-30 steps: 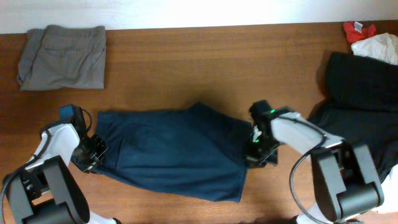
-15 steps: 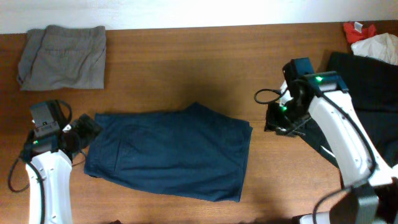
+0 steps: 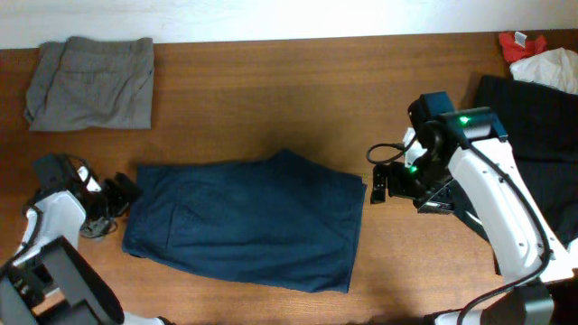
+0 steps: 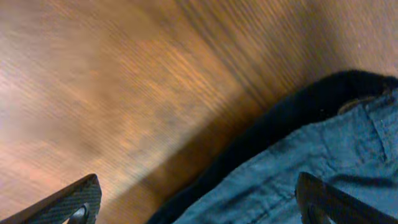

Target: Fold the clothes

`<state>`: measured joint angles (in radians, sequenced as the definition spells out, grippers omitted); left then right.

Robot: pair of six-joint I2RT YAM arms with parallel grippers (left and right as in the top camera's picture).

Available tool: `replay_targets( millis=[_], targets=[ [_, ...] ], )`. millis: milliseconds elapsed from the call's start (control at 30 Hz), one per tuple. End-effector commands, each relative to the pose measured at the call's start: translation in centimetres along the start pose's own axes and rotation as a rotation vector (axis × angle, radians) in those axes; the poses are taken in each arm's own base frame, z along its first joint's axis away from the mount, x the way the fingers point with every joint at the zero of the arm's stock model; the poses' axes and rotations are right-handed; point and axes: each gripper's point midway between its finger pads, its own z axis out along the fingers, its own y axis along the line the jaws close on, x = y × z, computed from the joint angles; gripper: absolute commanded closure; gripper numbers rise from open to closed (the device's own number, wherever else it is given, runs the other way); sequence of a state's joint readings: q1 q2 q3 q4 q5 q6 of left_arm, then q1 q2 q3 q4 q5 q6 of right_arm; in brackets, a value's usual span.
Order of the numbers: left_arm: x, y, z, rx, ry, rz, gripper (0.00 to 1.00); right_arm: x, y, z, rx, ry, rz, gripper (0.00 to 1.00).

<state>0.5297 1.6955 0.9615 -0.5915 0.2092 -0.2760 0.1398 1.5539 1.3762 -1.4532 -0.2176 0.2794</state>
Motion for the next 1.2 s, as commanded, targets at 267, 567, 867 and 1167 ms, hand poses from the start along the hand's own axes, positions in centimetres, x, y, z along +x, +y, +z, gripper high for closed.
replay_targets(
  millis=[267,567,867,1167],
  targets=[
    [6.5,-1.0,4.4,0.165,0.337,0.106,0.31,0.7,3.8,0.5,0.009,-0.031,-0.177,0.02],
    [10.1,-0.3,3.1,0.138,0.498,0.049,0.99,0.8,4.0,0.5,-0.003,-0.027,-0.179,0.02],
    [10.9,-3.1,0.7,0.282,0.534,0.001,0.99,0.9,4.2,0.5,-0.013,-0.025,-0.180,0.01],
    [6.4,-4.8,-8.1,0.259,0.154,0.110,0.99,-0.3,4.6,0.5,-0.026,-0.073,-0.190,0.02]
  ],
)
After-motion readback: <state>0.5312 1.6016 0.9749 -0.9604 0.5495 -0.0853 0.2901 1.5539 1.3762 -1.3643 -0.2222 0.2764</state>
